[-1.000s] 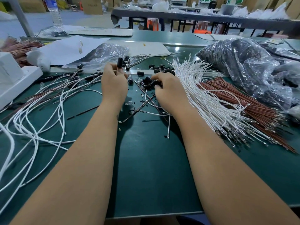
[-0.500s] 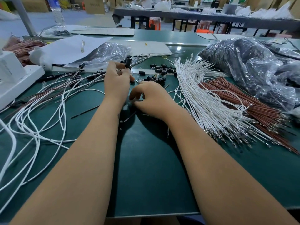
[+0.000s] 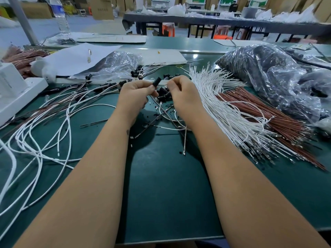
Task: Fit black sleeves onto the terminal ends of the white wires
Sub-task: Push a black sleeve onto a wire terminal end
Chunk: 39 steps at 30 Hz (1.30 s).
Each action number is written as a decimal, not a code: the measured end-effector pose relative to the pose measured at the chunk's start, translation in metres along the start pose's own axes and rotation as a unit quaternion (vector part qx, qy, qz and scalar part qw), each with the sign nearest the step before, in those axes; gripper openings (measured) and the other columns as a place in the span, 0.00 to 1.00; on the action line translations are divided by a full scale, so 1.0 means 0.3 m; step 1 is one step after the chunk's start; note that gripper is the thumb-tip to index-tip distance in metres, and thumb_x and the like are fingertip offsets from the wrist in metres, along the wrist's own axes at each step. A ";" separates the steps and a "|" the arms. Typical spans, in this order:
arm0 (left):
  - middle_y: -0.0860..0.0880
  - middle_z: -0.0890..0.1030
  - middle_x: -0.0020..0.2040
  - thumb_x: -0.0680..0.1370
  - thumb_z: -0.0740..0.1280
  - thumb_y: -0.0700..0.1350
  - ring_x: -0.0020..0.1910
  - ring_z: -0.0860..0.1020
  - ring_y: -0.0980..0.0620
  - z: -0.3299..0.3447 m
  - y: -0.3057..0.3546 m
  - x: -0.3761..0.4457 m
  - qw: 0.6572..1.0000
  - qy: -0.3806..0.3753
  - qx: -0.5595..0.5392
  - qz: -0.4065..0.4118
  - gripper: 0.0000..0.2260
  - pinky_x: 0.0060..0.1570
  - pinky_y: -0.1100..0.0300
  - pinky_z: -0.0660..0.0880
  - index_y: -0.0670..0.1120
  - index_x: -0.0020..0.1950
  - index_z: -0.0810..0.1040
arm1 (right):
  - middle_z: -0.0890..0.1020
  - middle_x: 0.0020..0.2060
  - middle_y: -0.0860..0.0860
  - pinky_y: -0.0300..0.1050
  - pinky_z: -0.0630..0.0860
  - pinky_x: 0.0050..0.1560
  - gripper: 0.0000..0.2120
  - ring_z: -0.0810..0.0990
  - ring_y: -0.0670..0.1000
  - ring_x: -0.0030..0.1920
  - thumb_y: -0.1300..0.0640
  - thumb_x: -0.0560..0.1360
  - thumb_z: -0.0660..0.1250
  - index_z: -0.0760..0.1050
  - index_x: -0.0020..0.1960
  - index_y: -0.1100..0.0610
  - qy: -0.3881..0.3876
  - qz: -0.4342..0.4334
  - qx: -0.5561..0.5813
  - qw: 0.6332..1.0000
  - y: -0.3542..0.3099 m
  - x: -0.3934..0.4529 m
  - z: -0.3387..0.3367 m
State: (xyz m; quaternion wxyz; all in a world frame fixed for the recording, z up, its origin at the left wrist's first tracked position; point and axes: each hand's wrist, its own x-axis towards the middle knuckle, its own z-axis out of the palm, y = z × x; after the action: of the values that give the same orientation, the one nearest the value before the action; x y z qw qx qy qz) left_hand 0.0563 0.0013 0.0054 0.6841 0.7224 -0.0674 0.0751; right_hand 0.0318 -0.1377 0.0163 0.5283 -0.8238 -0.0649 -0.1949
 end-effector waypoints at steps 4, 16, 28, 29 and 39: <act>0.47 0.83 0.36 0.77 0.65 0.38 0.26 0.67 0.57 0.003 0.004 -0.006 0.999 -0.036 0.019 -0.012 0.08 0.25 0.68 0.63 0.47 0.41 0.82 | 0.72 0.35 0.46 0.34 0.67 0.33 0.09 0.68 0.43 0.33 0.53 0.83 0.55 0.71 0.50 0.56 0.007 0.052 0.025 0.998 0.018 0.012 -0.018; 0.51 0.82 0.32 0.76 0.67 0.38 0.26 0.68 0.59 0.013 0.001 -0.015 0.996 -0.068 0.059 0.018 0.08 0.27 0.69 0.65 0.48 0.40 0.82 | 0.74 0.33 0.47 0.46 0.71 0.42 0.08 0.72 0.46 0.35 0.55 0.82 0.60 0.74 0.45 0.54 -0.003 0.065 0.073 0.995 0.030 0.020 -0.017; 0.48 0.83 0.36 0.74 0.72 0.39 0.31 0.79 0.62 0.019 -0.009 -0.016 0.991 -0.041 0.092 0.091 0.02 0.33 0.73 0.71 0.44 0.46 0.81 | 0.79 0.38 0.51 0.40 0.75 0.39 0.05 0.76 0.46 0.36 0.60 0.76 0.69 0.76 0.43 0.52 0.027 0.056 0.114 0.992 0.047 0.024 -0.028; 0.48 0.83 0.36 0.74 0.72 0.38 0.32 0.79 0.62 0.019 -0.008 -0.017 0.990 -0.041 0.094 0.097 0.03 0.35 0.73 0.72 0.44 0.46 0.81 | 0.80 0.37 0.50 0.39 0.75 0.39 0.05 0.77 0.45 0.35 0.60 0.75 0.69 0.76 0.42 0.52 0.026 0.059 0.123 0.990 0.049 0.023 -0.029; 0.49 0.82 0.36 0.75 0.71 0.37 0.31 0.76 0.64 0.013 -0.005 -0.021 0.986 -0.043 0.121 0.108 0.03 0.37 0.71 0.71 0.40 0.48 0.82 | 0.79 0.29 0.48 0.34 0.74 0.32 0.08 0.76 0.42 0.29 0.63 0.76 0.68 0.78 0.39 0.56 0.027 0.093 0.190 0.977 0.059 0.020 -0.028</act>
State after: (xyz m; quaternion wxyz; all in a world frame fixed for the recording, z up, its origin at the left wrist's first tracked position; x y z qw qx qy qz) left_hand 0.0506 -0.0026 0.0026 0.5757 0.7911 -0.1644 0.1253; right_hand 0.0405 -0.1536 0.0067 0.6926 -0.7053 -0.0101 -0.1510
